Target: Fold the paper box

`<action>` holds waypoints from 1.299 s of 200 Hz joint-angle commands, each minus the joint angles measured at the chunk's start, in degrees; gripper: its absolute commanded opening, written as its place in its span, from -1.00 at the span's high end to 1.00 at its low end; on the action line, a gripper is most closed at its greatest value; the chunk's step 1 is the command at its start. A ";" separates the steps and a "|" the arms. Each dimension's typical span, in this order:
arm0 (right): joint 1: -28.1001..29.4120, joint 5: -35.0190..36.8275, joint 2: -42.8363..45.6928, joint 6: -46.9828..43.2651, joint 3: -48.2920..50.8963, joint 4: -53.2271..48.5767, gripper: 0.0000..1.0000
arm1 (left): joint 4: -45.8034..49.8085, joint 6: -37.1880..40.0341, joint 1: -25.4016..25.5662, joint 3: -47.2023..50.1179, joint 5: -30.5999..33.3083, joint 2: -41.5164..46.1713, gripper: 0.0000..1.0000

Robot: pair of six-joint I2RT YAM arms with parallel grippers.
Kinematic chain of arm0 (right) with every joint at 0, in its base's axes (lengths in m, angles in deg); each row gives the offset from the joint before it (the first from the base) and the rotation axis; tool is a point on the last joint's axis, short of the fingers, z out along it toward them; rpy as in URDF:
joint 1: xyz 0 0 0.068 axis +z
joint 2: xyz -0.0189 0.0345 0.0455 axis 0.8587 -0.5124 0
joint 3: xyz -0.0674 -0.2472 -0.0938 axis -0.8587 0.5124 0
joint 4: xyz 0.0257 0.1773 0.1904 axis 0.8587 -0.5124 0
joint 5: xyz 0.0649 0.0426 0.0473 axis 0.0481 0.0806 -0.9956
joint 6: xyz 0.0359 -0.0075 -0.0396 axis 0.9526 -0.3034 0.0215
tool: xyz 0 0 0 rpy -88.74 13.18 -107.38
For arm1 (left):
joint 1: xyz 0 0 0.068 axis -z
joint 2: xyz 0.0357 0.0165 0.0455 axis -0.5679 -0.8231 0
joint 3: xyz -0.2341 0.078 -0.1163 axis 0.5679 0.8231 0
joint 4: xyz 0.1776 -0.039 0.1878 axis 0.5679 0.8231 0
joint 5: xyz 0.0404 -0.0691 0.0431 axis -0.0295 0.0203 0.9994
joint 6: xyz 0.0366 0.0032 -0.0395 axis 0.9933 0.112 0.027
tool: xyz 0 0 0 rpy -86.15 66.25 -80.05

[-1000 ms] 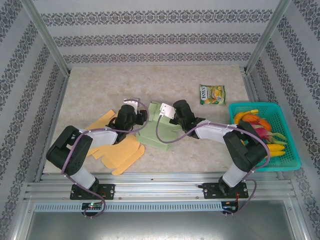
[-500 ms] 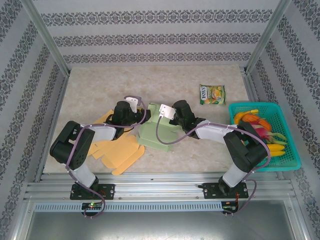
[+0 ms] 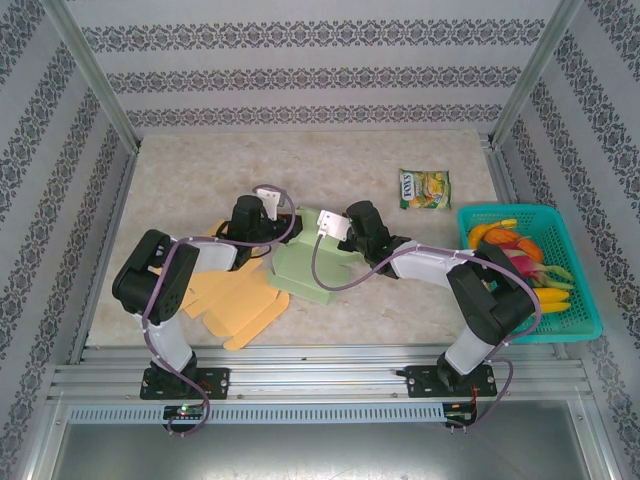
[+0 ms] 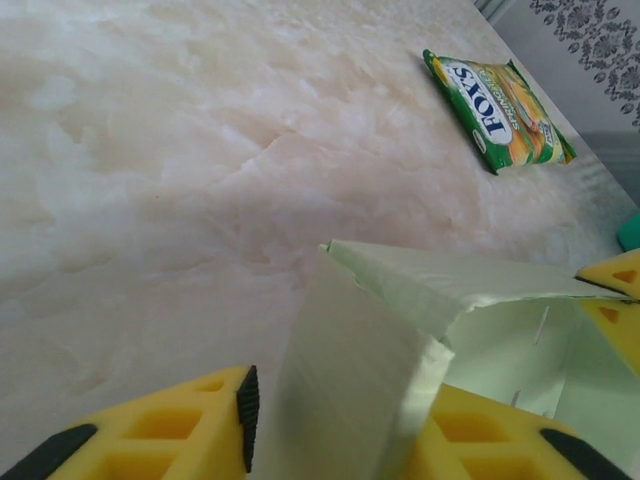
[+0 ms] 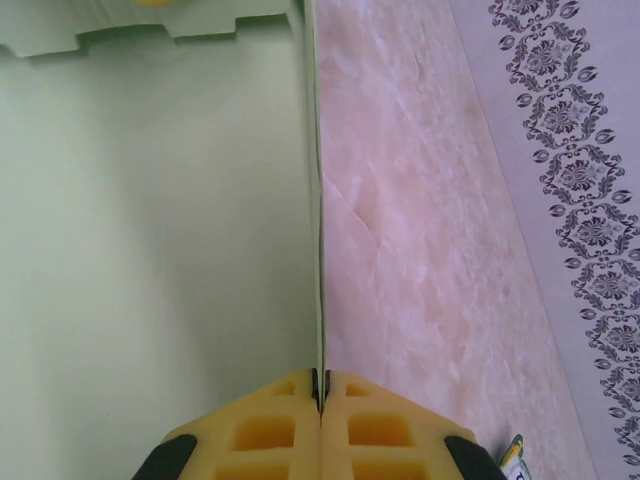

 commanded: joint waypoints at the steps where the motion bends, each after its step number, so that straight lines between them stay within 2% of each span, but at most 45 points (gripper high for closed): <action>1: 0.70 -1.96 0.98 -0.46 0.88 -0.54 1.00 | 2.64 1.18 0.57 -1.82 5.67 -0.53 0.59; 14: 0.78 -1.87 0.84 -0.55 0.84 -0.53 1.00 | 3.98 2.34 1.64 -2.13 8.01 -0.29 0.74; 41: 1.16 -0.15 -0.03 -0.38 0.15 -0.70 1.00 | 8.66 5.47 5.44 -4.07 15.61 -0.14 0.83; 73: 1.56 3.23 -0.71 0.03 -0.57 -0.97 1.00 | 13.04 8.32 10.41 -6.15 33.63 -0.47 0.86; 101: 1.62 5.28 -0.40 0.67 -0.71 -0.97 1.00 | 15.99 11.69 14.70 -9.05 53.76 -2.93 0.86; 117: 1.62 6.06 -0.18 1.15 -0.62 -0.81 1.00 | 16.97 11.69 15.37 -10.36 59.50 -4.72 0.87; 131: 1.46 5.67 0.04 1.69 -0.50 -0.71 1.00 | 16.48 10.75 15.37 -9.93 60.60 -5.25 0.87; 179: 0.85 0.02 2.31 5.41 0.54 -0.15 1.00 | 12.31 9.33 15.55 -6.86 57.83 -3.72 0.87; 189: 0.62 -0.20 2.90 6.63 0.70 0.15 0.87 | 11.45 9.02 15.55 -6.09 57.22 -3.12 0.87; 226: 0.08 -1.33 7.24 10.06 2.61 0.22 0.65 | 8.54 7.84 15.64 -3.48 54.65 -1.48 0.94; 260: 0.06 -2.80 13.38 14.72 3.83 -3.21 0.51 | 6.92 5.98 15.66 -2.13 53.80 -1.06 1.00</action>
